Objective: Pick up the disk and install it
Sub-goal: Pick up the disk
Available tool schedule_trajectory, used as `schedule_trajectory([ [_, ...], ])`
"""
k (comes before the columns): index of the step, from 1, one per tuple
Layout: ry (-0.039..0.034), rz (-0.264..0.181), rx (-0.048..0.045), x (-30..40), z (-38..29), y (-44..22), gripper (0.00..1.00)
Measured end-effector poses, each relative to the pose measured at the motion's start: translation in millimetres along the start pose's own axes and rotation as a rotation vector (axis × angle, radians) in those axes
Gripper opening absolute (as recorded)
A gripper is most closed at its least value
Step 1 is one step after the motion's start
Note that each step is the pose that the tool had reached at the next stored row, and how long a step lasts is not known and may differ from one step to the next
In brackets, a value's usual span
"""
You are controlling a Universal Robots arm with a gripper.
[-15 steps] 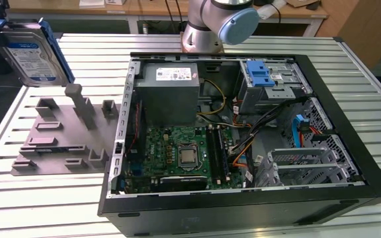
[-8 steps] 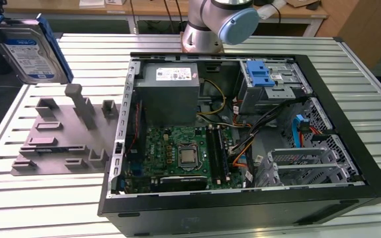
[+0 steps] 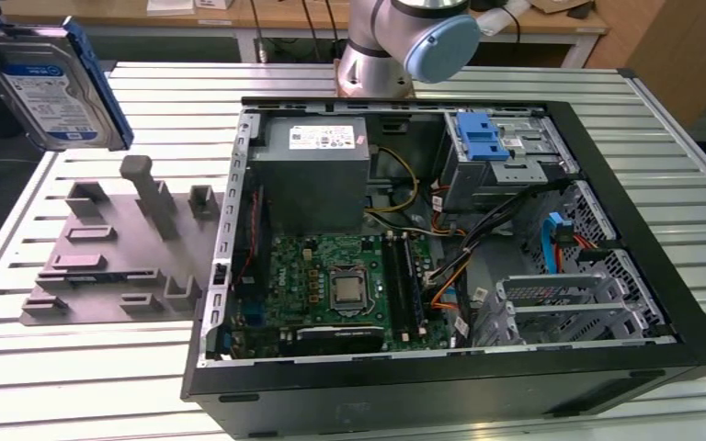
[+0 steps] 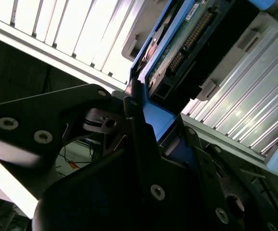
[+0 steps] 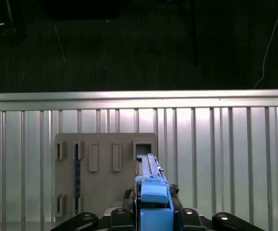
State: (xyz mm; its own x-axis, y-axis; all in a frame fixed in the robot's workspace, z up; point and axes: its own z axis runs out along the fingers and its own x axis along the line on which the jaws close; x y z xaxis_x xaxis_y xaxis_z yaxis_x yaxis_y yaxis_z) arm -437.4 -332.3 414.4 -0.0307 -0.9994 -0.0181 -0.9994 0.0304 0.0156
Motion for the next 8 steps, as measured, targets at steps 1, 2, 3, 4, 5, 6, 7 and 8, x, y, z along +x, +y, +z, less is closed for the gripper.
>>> schedule_trajectory([
  [1, 0.0, 0.0, 0.0, 0.0, -1.1, 0.0, 0.36],
  [2, -0.0001, 0.0, 0.0, 0.0, -2.2, 0.0, 0.36],
  [3, 0.0, 0.0, 0.0, -0.1, -3.4, 0.1, 0.36],
  [4, 0.0, 0.0, 0.0, -0.1, -4.5, 0.1, 0.36],
  [5, 0.0, 0.0, 0.0, -0.1, -5.6, 0.1, 0.36],
  [6, 0.0, 0.0, 0.0, -0.1, -6.7, 0.1, 0.36],
  [7, 0.0, 0.0, 0.0001, -0.1, -7.7, 0.1, 0.36],
  [8, 0.0, 0.0, 0.0, -0.1, -8.9, 0.1, 0.36],
])
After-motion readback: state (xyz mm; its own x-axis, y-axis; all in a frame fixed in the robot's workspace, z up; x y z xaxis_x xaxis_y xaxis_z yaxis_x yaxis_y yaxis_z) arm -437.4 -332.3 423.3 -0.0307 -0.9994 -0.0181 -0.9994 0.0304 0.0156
